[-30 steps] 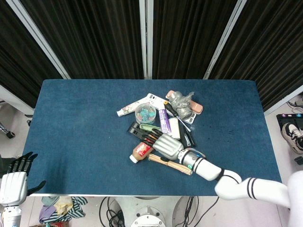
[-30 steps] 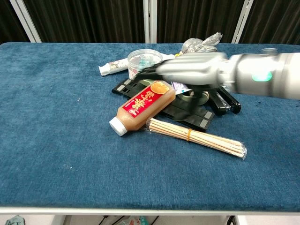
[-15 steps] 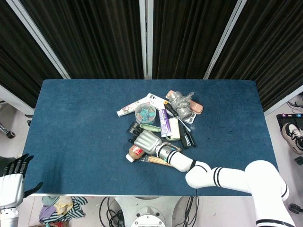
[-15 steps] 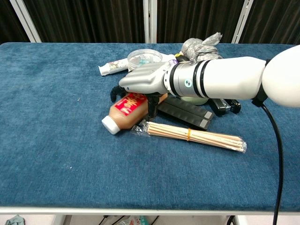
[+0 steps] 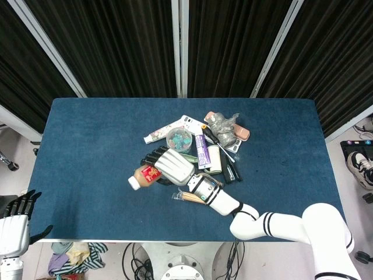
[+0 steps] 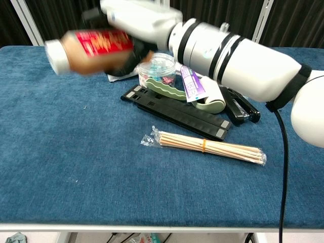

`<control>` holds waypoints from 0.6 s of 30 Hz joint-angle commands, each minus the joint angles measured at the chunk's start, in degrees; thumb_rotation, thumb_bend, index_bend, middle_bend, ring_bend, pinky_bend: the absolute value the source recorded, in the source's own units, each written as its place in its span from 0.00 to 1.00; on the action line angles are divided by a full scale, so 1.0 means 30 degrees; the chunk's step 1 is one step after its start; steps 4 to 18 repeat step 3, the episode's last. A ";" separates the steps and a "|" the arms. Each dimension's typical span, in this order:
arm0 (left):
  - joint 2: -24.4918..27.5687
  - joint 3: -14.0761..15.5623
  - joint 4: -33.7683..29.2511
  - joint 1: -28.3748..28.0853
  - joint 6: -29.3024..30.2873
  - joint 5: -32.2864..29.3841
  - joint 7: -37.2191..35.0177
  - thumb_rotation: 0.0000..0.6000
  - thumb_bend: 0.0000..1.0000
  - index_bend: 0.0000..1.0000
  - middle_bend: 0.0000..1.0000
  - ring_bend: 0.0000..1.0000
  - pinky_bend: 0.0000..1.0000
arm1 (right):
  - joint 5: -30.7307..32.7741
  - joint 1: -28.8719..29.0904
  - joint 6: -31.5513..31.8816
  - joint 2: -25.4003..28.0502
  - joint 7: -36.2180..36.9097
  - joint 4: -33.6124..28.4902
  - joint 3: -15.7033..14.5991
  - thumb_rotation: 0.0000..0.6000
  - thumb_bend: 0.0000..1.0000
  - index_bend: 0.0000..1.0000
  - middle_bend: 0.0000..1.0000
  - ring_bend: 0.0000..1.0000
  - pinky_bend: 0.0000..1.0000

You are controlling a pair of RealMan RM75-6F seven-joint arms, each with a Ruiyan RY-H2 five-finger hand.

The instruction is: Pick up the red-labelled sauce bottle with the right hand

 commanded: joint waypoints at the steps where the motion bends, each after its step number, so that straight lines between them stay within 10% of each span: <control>1: 0.0030 -0.0021 -0.0076 -0.0033 -0.0049 0.0019 0.0084 1.00 0.07 0.18 0.13 0.14 0.18 | -0.1962 -0.0689 0.3007 -0.0076 0.2534 -0.0581 0.0646 1.00 0.37 0.71 0.63 0.50 0.39; 18: 0.0030 -0.0043 -0.0138 -0.0088 -0.0130 0.0024 0.0155 1.00 0.07 0.18 0.13 0.14 0.18 | -0.1901 -0.0737 0.2966 0.0188 0.2518 -0.1021 0.0671 1.00 0.37 0.71 0.63 0.49 0.39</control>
